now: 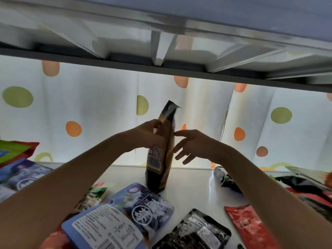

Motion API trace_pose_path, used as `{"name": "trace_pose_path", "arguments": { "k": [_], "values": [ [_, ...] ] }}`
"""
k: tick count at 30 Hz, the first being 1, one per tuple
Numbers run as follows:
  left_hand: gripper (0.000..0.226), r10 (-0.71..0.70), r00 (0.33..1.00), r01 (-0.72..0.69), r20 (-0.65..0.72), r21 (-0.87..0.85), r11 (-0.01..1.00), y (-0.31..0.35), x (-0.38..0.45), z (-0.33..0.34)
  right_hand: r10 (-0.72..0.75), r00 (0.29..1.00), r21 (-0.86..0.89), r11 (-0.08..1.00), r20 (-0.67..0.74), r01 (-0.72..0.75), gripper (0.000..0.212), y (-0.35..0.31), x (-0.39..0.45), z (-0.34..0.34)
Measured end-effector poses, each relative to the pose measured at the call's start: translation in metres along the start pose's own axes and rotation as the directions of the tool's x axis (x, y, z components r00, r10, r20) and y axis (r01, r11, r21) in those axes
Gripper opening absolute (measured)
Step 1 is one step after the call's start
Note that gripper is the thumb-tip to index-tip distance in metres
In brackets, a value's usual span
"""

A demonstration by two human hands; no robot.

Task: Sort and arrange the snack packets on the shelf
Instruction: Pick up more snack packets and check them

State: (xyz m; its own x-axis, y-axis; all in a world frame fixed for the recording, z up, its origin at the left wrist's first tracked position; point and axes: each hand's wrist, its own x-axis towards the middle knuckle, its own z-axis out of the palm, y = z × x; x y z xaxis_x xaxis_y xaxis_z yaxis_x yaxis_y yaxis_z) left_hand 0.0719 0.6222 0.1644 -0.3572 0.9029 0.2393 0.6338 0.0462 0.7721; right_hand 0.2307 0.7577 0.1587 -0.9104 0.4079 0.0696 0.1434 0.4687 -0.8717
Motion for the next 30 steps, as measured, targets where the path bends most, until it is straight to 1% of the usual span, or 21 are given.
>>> {"name": "trace_pose_path", "arguments": {
  "k": [1, 2, 4, 5, 7, 8, 10, 12, 13, 14, 15, 16, 18, 20, 21, 22, 24, 26, 28, 30],
  "values": [
    [0.063, -0.028, 0.999, 0.028, 0.029, -0.027, 0.999, -0.001, -0.001, -0.004, -0.023, 0.999, -0.030, 0.999, 0.028, 0.024, 0.060, 0.000, -0.001, 0.000],
    [0.069, -0.043, 0.998, 0.046, 0.050, -0.056, 0.997, -0.002, 0.000, -0.006, -0.044, 0.998, -0.055, 0.997, 0.042, 0.046, 0.063, 0.000, -0.001, 0.001],
    [0.068, -0.045, 0.997, 0.052, 0.068, -0.093, 0.994, -0.003, 0.002, -0.007, -0.070, 0.997, -0.088, 0.993, 0.038, 0.073, 0.061, -0.002, -0.002, 0.002],
    [0.060, -0.038, 0.998, 0.043, 0.051, -0.109, 0.993, -0.002, 0.003, -0.006, -0.074, 0.997, -0.105, 0.992, 0.021, 0.076, 0.058, -0.004, -0.003, 0.003],
    [0.039, -0.030, 0.999, 0.026, -0.025, -0.152, 0.988, -0.004, 0.007, -0.003, -0.080, 0.995, -0.177, 0.982, -0.054, 0.069, 0.053, -0.007, -0.004, 0.004],
    [0.036, -0.028, 0.999, 0.019, -0.047, -0.174, 0.985, -0.007, 0.008, -0.003, -0.091, 0.989, -0.236, 0.970, -0.116, 0.061, 0.050, -0.007, -0.004, 0.003],
    [0.039, -0.009, 1.000, 0.002, -0.030, -0.227, 0.974, -0.014, 0.009, -0.005, -0.137, 0.956, -0.351, 0.936, -0.258, 0.039, 0.041, -0.005, -0.005, 0.000],
    [0.040, 0.038, 0.999, -0.038, -0.008, -0.287, 0.957, -0.020, 0.007, -0.010, -0.160, 0.923, -0.382, 0.924, -0.351, 0.015, 0.032, 0.000, -0.007, -0.005],
    [0.040, 0.066, 0.997, -0.072, -0.028, -0.306, 0.949, -0.021, 0.006, -0.012, -0.157, 0.917, -0.375, 0.927, -0.368, 0.009, 0.023, 0.001, -0.008, -0.006],
    [0.041, 0.089, 0.993, -0.109, -0.076, -0.314, 0.943, -0.021, 0.006, -0.012, -0.148, 0.916, -0.375, 0.927, -0.372, -0.002, 0.014, 0.003, -0.010, -0.007],
    [0.044, 0.094, 0.985, -0.134, -0.141, -0.304, 0.943, -0.020, 0.007, -0.013, -0.141, 0.917, -0.379, 0.925, -0.374, -0.013, 0.009, 0.005, -0.011, -0.007],
    [0.044, 0.091, 0.975, -0.148, -0.203, -0.283, 0.948, -0.019, 0.008, -0.012, -0.139, 0.916, -0.389, 0.921, -0.377, -0.021, 0.010, 0.007, -0.011, -0.008],
    [0.036, 0.080, 0.947, -0.141, -0.310, -0.181, 0.973, -0.018, 0.011, -0.008, -0.140, 0.915, -0.416, 0.909, -0.379, -0.033, 0.011, 0.008, -0.013, -0.006],
    [0.020, 0.080, 0.917, -0.070, -0.390, 0.041, 0.997, -0.020, 0.017, -0.003, -0.140, 0.923, -0.439, 0.898, -0.358, -0.034, 0.015, 0.011, -0.013, -0.004],
    [0.010, 0.071, 0.911, -0.008, -0.406, 0.155, 0.988, -0.020, 0.017, -0.001, -0.145, 0.929, -0.444, 0.896, -0.341, -0.023, 0.018, 0.013, -0.014, -0.002],
    [0.005, 0.059, 0.906, 0.048, -0.419, 0.241, 0.969, -0.020, 0.017, 0.001, -0.154, 0.932, -0.448, 0.894, -0.329, -0.010, 0.021, 0.014, -0.014, -0.001],
    [0.020, 0.021, 0.900, 0.133, -0.435, 0.321, 0.938, -0.017, 0.014, 0.006, -0.180, 0.932, -0.468, 0.883, -0.313, 0.013, 0.027, 0.018, -0.016, 0.002],
    [0.031, 0.007, 0.896, 0.173, -0.444, 0.363, 0.915, -0.012, 0.008, 0.011, -0.204, 0.931, -0.500, 0.866, -0.303, 0.027, 0.028, 0.023, -0.016, 0.003],
    [0.034, 0.066, 0.898, 0.140, -0.434, 0.427, 0.893, -0.005, 0.001, 0.017, -0.206, 0.935, -0.530, 0.848, -0.289, 0.023, 0.030, 0.026, -0.016, 0.003],
    [0.034, 0.161, 0.916, 0.063, -0.368, 0.527, 0.848, 0.005, -0.005, 0.025, -0.224, 0.930, -0.565, 0.825, -0.290, 0.022, 0.035, 0.027, -0.017, 0.003]
  ]
}}
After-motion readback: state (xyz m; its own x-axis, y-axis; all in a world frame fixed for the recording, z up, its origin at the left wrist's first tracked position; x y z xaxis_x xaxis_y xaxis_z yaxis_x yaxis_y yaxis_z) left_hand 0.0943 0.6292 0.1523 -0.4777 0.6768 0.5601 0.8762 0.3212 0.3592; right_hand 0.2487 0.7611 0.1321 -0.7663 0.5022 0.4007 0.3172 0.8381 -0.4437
